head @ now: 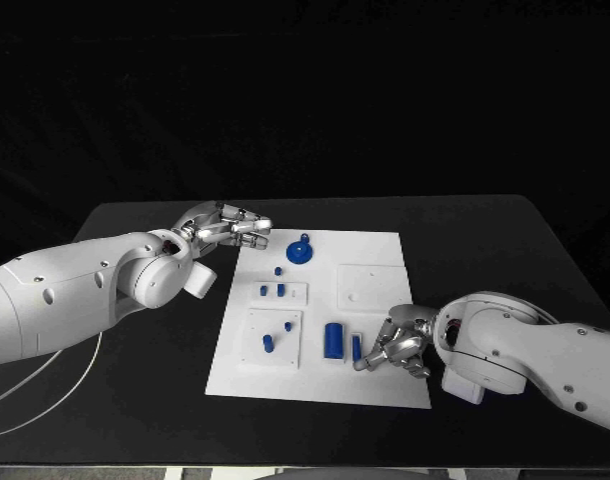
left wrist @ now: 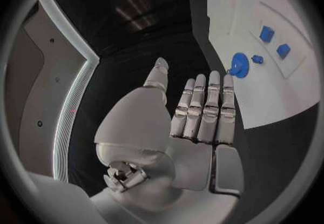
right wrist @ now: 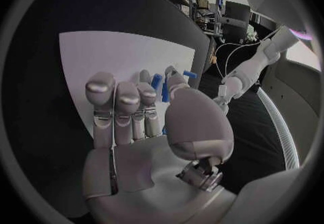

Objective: Assemble the parts on the task board

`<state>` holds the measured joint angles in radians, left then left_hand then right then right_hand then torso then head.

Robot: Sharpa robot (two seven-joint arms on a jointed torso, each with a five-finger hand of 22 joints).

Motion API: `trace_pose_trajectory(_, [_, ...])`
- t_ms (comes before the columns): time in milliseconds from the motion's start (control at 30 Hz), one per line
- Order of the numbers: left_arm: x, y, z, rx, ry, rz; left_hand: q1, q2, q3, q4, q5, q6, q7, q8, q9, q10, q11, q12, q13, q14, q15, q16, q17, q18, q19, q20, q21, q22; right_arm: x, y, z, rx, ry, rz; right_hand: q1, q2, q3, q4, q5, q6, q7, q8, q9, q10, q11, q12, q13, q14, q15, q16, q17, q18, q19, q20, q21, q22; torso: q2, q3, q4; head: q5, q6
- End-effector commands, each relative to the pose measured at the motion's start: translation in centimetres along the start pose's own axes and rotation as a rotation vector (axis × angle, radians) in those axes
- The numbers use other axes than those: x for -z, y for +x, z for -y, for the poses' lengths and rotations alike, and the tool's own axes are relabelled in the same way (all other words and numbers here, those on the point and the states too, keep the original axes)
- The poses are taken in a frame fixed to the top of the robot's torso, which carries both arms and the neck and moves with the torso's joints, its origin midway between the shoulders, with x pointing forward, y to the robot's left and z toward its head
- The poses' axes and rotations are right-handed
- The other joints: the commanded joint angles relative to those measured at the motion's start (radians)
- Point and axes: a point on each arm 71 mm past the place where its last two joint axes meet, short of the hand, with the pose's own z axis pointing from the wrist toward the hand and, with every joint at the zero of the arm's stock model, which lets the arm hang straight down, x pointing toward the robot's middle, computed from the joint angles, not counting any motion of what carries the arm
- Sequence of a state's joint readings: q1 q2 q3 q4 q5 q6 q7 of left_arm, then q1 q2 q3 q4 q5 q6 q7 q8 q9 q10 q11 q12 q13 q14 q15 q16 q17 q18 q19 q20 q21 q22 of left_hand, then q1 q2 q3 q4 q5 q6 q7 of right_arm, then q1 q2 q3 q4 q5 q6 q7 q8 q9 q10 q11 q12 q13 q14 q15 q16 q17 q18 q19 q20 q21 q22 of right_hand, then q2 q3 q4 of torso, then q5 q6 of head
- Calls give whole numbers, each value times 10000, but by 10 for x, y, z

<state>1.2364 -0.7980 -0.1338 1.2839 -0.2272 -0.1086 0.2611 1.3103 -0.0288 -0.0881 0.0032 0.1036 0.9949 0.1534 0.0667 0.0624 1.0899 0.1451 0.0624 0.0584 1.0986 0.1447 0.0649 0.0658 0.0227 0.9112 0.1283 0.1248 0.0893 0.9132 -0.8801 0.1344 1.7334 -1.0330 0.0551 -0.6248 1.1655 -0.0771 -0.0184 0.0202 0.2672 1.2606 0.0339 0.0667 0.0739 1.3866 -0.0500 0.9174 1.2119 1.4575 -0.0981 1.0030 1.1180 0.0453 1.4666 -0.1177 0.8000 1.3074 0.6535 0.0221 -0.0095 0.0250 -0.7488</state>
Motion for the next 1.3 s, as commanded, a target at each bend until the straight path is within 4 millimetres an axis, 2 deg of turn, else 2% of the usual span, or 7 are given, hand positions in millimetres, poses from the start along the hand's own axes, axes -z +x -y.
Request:
trace_pose_trajectory(33, [0, 2, 1, -6, 44, -183, 43, -55, 12, 40, 11, -50, 30, -8, 1, -43, -4, -17, 5, -91, 1, -38, 14, -1, -34, 17, 35, -14, -1, 1, -1, 316, -80, -41, -93, 22, 467, -176, -269, 11, -2, -42, -20, 43, 3, 34, 4, 26, -67, -32, 13, 76, 471, -90, 7, 971, -4, -8, 9, -7, -9])
trace_pose_trajectory(133, [0, 2, 1, -8, 48, -186, 43, -55, 12, 40, 11, -50, 30, -8, 1, -43, -4, -17, 5, -91, 1, -38, 14, -1, -34, 17, 35, -14, -3, 1, -1, 324, -23, 58, -49, -18, 1420, -253, -842, 32, -24, -40, -27, 48, -18, 38, 6, 25, -75, -29, 17, 66, 475, -96, 22, 975, -4, -10, 14, -7, -15])
trace_pose_trajectory(267, [0, 2, 1, -9, 53, -187, 43, -55, 12, 40, 11, -50, 30, -8, 1, -43, -4, -17, 5, -91, 1, -38, 14, -1, -34, 17, 35, -14, -4, 1, -2, 287, -11, 62, -222, -93, 2117, -240, -893, 50, -31, -35, -22, 59, -28, 44, 7, 24, -77, -29, 14, 59, 477, -100, 37, 977, -4, -12, 13, -6, -29])
trace_pose_trajectory(833, [0, 2, 0, -5, 45, -207, 24, -37, -12, 31, -5, -57, 33, -9, 1, -44, -5, -16, 6, -97, 3, -39, 14, -1, -37, 19, 45, -26, -11, -3, 1, 13, 290, 546, -637, 189, 2638, -318, -1113, 47, -52, -34, -17, 86, -41, 66, 15, 31, -79, -15, 5, 56, 487, -102, 32, 973, -2, -7, 5, -1, -43])
trace_pose_trajectory(900, [0, 2, 0, -5, 44, -210, 24, -37, -12, 31, -5, -57, 33, -9, 1, -44, -5, -16, 6, -97, 3, -39, 14, -1, -37, 19, 45, -26, -11, -3, 1, -5, 323, 598, -748, -89, 3508, -192, -1674, 83, -20, -13, -13, 92, -34, 71, 20, 30, -91, -15, 1, 50, 490, -107, 50, 977, -2, -8, 9, -1, -52])
trace_pose_trajectory(967, [0, 2, 0, -5, 42, -212, 24, -37, -12, 31, -5, -57, 33, -9, 1, -44, -5, -16, 6, -97, 3, -39, 14, -1, -37, 19, 45, -26, -12, -4, 2, -9, 341, 617, -876, -170, 3842, -204, -1790, 68, -51, -33, -11, 94, -46, 69, 20, 34, -84, -5, 2, 52, 487, -106, 35, 972, -2, -8, 14, 2, -59])
trace_pose_trajectory(1300, [0, 2, 0, -5, 24, -224, 32, -30, -13, 27, -12, -47, 29, -7, 2, -42, -14, -16, 6, -105, 4, -39, 13, -3, -48, 21, 47, -36, -16, -2, 5, 22, 523, 76, -849, -292, 3808, -475, -1466, 59, -39, -32, -11, 67, -35, 33, 9, 20, -77, -61, -50, 52, 474, -101, 4, 967, -1, -13, 2, 4, -72])
